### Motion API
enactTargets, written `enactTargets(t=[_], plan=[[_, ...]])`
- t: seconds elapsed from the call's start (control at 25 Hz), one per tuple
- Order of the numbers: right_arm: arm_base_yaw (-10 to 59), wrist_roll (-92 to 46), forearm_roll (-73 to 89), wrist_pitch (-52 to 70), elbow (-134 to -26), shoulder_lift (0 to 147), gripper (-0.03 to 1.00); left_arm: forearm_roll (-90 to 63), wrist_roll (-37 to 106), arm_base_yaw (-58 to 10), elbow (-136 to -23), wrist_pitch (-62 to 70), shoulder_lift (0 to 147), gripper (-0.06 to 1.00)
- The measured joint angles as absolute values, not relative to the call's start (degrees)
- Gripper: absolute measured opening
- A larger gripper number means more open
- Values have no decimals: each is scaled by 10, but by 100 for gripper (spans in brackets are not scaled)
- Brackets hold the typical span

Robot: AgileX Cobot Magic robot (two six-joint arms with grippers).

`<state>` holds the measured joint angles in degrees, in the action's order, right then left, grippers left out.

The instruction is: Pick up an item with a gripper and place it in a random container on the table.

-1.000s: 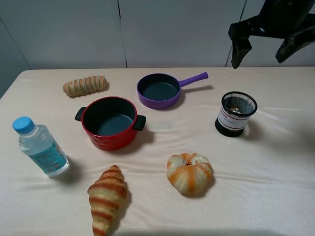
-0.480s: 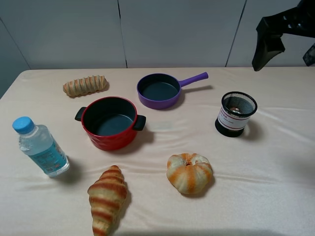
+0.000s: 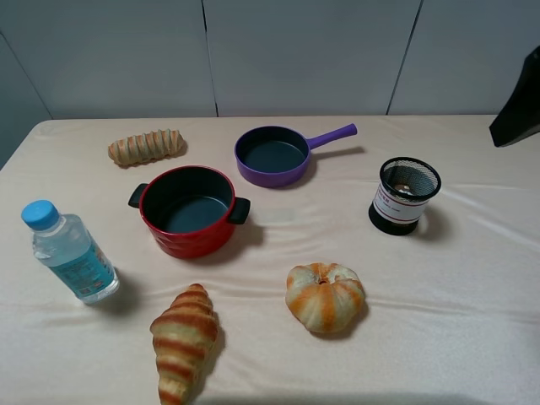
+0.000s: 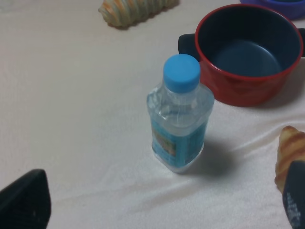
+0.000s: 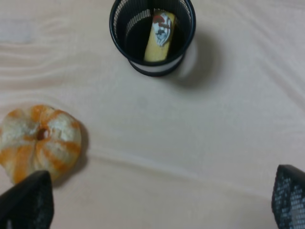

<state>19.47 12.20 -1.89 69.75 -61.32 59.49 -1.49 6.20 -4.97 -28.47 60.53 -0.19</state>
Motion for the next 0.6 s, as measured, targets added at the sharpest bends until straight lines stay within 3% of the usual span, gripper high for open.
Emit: enactTargets(t=[0.4, 0.6], plan=[[194, 122, -36, 699, -507, 418, 69, -15, 62, -50, -285, 605, -2, 99], [143, 122, -53, 693, -446, 311, 69, -15, 62, -50, -285, 605, -2, 99]])
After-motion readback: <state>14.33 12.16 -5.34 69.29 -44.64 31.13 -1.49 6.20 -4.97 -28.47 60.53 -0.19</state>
